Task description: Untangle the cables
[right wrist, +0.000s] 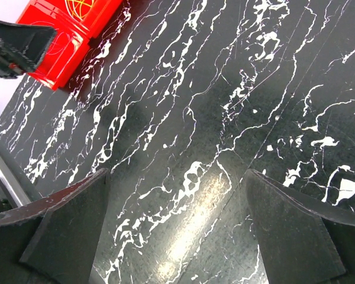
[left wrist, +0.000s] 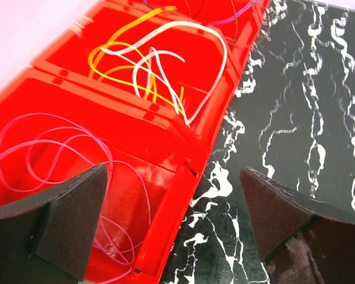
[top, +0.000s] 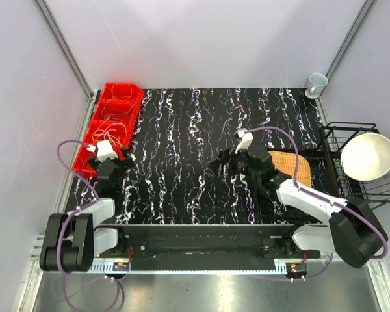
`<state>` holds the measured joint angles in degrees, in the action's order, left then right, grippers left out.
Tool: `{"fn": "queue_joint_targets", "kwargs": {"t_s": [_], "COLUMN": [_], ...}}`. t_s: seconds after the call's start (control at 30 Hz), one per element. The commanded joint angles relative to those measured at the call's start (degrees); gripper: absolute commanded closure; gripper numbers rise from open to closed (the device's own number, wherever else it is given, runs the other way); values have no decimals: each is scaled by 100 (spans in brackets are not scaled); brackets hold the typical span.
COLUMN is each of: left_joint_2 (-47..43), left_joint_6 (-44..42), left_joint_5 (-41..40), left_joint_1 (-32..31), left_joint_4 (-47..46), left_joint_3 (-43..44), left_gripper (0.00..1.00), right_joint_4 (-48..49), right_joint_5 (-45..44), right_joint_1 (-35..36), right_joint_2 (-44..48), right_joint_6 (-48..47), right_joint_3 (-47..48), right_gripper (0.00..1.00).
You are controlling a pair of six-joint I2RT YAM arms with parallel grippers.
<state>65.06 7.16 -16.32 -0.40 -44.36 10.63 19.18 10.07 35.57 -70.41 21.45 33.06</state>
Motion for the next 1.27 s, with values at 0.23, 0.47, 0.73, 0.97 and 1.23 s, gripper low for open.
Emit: {"fn": "queue_joint_targets", "kwargs": {"t_s": [0.23,0.47,0.73,0.97,1.23], "left_joint_2": [1212,1317,1343,1334,1334], "left_joint_6": [-548,-487,-566,-575,-575], "left_joint_5": [1147,876,1008,1016,1016], "left_joint_1": [32,-12,-21,-21,-21], "left_joint_4": [-2475,-1972,-1910,-1910,-1901], "left_joint_3": [-81,202,255,255,255], "left_gripper": [1,1,1,1,1], "right_joint_4": [341,411,736,1008,1301], "right_joint_5": [-66,-84,-365,-181,154], "right_joint_1": [20,11,20,20,29], "right_joint_2": [168,45,-183,-684,-510], "right_joint_6": [-255,-299,-361,-361,-290], "right_joint_3": [-89,-107,-265,-230,-300], "right_gripper": [0,0,0,0,0]}}
